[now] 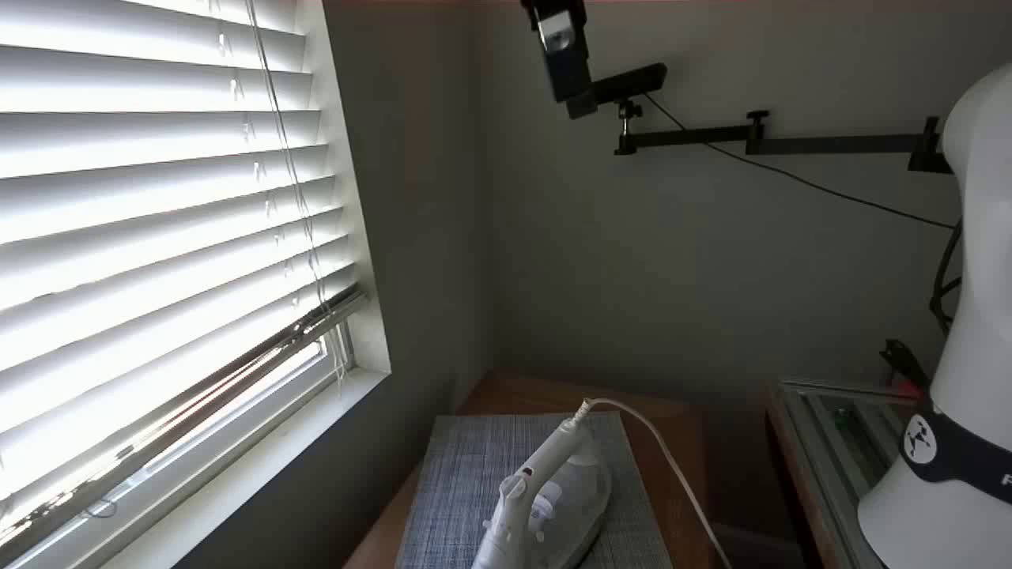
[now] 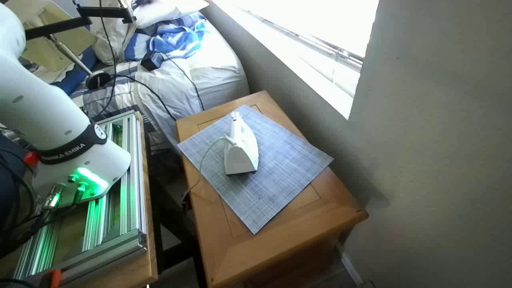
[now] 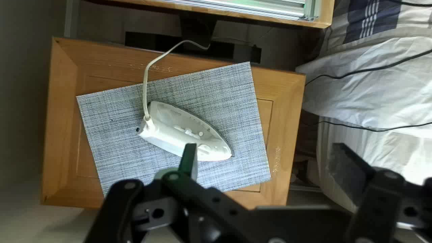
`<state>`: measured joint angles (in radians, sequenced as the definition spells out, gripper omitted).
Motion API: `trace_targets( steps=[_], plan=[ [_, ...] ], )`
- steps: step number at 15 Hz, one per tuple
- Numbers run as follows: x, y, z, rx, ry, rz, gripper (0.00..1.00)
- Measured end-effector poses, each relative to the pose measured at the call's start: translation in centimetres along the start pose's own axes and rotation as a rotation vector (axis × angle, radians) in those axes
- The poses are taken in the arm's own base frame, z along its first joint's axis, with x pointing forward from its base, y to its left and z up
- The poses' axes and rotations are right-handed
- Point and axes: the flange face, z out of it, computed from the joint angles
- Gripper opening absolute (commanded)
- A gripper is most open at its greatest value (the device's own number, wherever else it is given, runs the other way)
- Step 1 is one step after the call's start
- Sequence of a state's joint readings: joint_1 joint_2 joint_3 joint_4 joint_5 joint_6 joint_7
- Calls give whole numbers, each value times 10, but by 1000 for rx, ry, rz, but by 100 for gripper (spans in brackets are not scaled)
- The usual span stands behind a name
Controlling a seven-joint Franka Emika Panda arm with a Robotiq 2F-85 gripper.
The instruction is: Put the pressing iron upright
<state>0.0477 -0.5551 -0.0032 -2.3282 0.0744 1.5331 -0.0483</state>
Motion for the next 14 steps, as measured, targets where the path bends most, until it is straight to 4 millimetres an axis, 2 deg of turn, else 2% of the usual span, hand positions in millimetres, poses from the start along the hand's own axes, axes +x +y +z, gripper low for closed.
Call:
trace_targets(
  steps=[11,14],
  plan=[
    [0,2,0,-9,0,4,100],
    [8,6,11,-52,-4,-99,100]
  ],
)
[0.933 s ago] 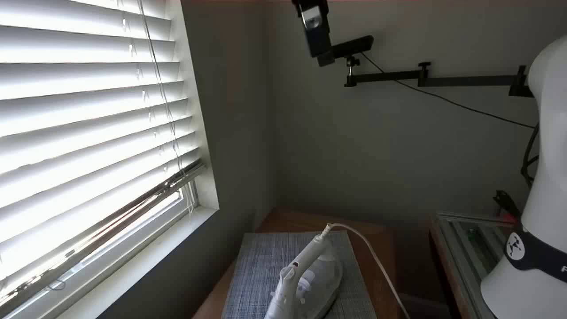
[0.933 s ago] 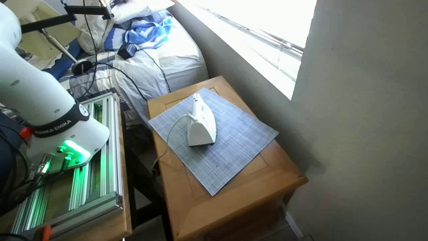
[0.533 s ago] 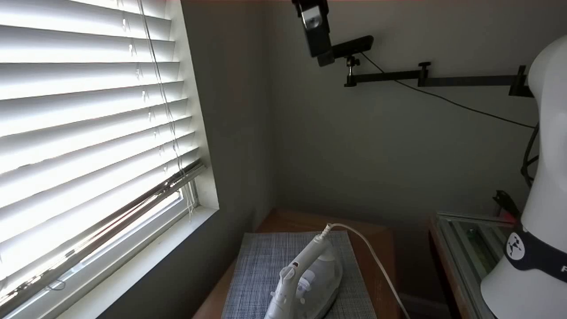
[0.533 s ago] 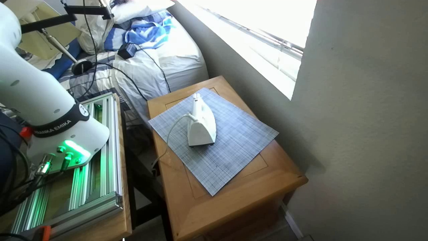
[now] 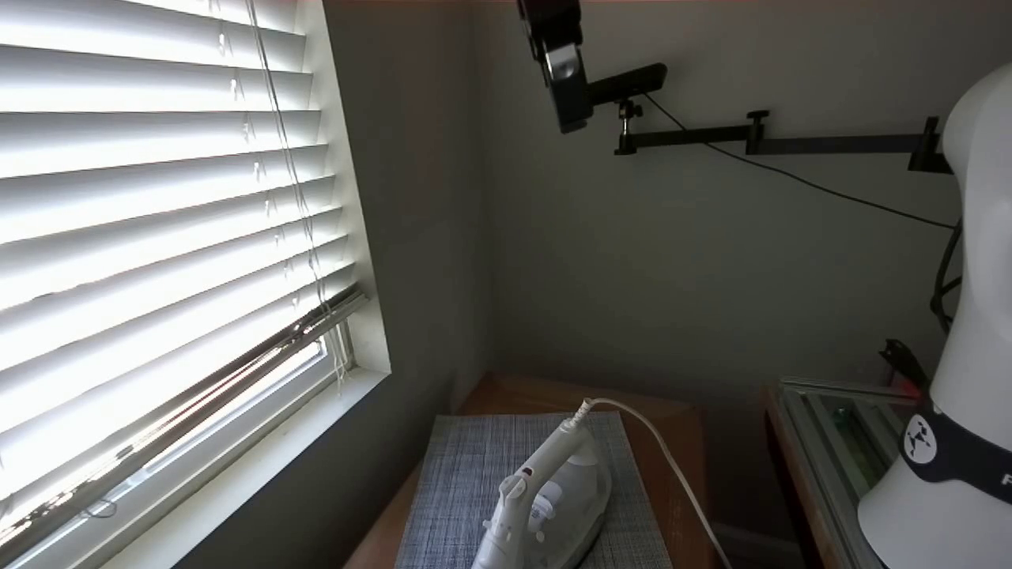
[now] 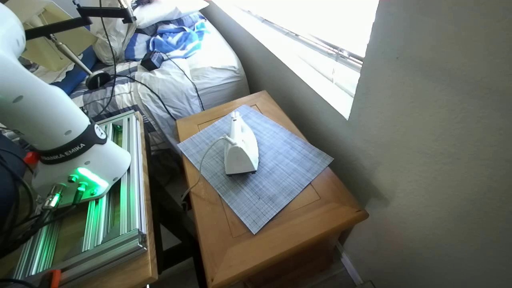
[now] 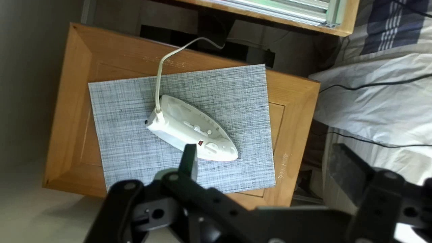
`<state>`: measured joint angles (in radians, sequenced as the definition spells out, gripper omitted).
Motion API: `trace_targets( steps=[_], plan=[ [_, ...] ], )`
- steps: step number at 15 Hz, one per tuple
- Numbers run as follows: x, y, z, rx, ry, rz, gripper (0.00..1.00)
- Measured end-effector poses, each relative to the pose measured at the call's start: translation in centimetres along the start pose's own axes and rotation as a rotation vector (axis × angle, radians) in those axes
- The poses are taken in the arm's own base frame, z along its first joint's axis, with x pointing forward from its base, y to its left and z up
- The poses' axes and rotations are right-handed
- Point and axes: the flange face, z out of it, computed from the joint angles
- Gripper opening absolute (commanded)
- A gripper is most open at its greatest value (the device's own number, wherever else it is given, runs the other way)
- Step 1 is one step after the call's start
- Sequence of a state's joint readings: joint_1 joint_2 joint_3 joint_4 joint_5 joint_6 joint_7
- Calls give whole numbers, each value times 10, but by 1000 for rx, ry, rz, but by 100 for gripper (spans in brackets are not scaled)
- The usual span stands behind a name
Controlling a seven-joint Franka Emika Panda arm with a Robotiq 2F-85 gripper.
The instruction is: Put the pressing iron upright
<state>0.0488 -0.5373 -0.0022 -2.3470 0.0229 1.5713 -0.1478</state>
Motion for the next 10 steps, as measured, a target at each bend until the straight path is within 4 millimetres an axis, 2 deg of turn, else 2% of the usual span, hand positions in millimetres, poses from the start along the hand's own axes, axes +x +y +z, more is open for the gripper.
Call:
trace_targets(
  steps=[4,7,10],
  plan=[
    [30,-6,42,-38,62,-196,100],
    [52,-14,86,-69,134,-338,100],
    [65,-17,131,-103,193,-478,100]
  ],
)
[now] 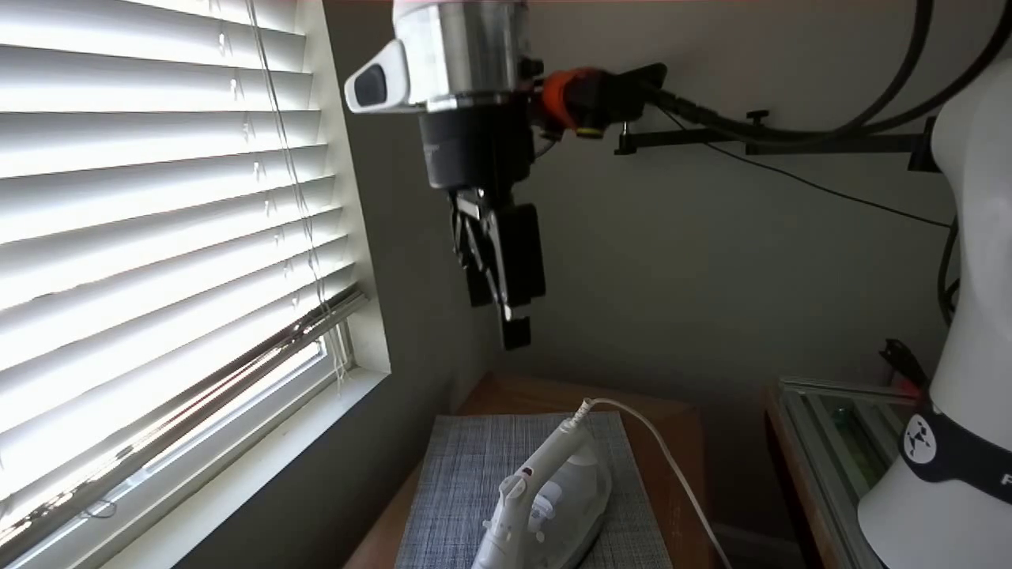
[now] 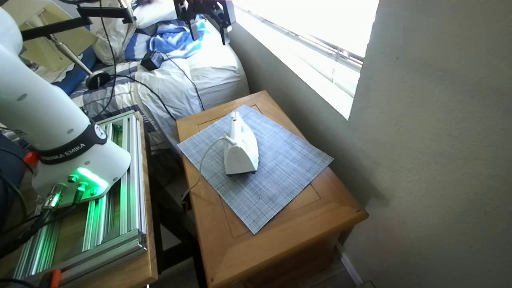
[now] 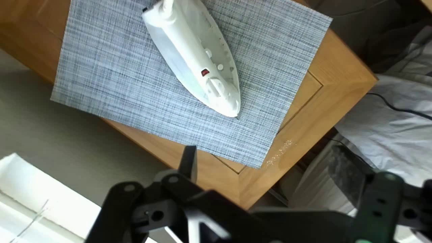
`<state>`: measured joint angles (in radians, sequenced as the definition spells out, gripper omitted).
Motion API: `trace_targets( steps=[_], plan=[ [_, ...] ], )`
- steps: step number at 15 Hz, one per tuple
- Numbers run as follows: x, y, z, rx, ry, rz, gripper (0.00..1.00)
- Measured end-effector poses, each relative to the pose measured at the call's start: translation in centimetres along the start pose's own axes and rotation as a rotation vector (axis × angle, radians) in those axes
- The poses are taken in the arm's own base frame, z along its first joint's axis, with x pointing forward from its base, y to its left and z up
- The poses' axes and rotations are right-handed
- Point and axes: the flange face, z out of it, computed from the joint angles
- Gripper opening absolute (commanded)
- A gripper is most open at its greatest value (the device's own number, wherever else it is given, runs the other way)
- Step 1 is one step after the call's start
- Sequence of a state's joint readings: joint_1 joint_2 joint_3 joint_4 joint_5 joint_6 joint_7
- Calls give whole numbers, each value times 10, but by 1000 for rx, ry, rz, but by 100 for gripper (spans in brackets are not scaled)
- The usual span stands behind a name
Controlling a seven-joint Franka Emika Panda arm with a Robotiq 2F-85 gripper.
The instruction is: Put the pressing iron upright
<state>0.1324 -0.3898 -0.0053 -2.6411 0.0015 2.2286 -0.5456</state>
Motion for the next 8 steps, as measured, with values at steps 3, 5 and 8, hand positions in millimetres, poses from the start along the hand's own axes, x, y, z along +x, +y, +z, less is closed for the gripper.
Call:
trace_targets(
  steps=[3,5,8],
  plan=[
    [-7,1,45,-27,51,-146,100],
    [-14,5,70,-37,72,-247,100],
    [-23,24,103,-8,58,-354,100]
  ],
)
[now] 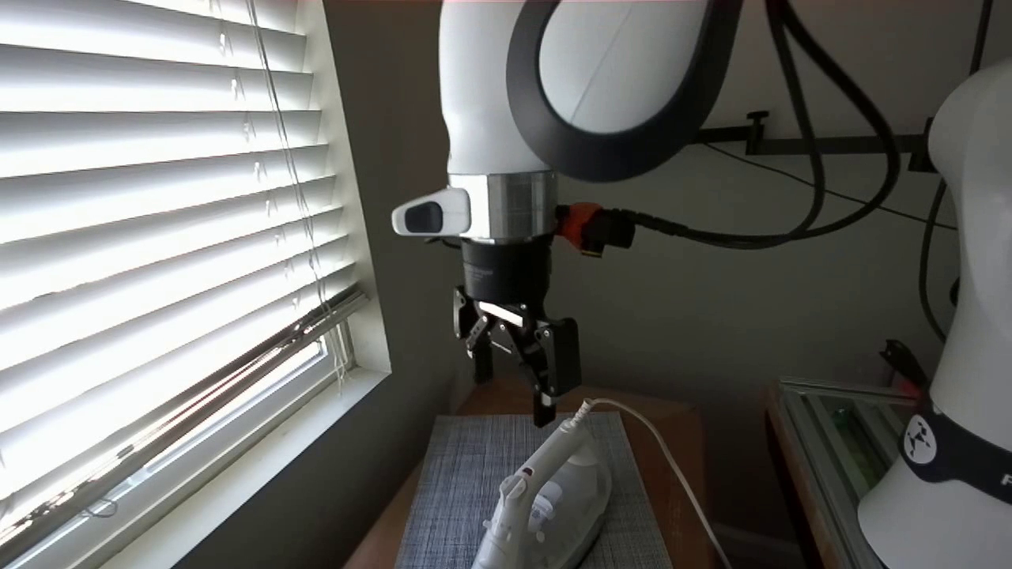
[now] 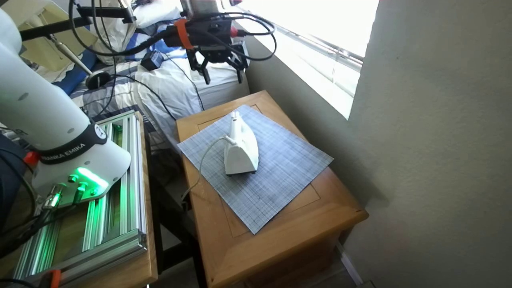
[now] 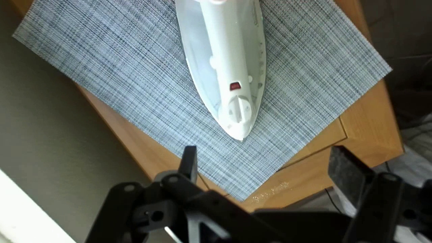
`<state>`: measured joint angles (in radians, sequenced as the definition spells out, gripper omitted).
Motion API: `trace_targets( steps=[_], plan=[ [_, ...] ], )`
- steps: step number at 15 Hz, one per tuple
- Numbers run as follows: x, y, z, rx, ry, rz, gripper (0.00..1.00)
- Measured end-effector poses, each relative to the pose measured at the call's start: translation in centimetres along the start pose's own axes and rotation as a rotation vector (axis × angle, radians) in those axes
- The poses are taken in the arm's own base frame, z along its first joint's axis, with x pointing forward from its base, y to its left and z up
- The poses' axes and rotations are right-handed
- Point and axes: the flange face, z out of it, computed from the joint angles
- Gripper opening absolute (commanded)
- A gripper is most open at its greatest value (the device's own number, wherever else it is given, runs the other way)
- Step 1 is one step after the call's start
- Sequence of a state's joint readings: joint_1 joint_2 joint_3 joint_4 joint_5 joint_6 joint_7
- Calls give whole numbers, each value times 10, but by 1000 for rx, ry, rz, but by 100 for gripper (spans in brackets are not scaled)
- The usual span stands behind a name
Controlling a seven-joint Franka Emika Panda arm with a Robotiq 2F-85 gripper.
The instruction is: Put the pressing iron upright
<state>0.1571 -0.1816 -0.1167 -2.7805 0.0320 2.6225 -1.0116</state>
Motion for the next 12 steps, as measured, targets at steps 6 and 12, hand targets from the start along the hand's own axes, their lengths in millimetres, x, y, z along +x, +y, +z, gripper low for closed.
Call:
trace_targets(
  steps=[6,12],
  plan=[
    [-9,8,23,28,-6,-33,100],
    [-26,11,40,42,-86,-132,100]
  ],
)
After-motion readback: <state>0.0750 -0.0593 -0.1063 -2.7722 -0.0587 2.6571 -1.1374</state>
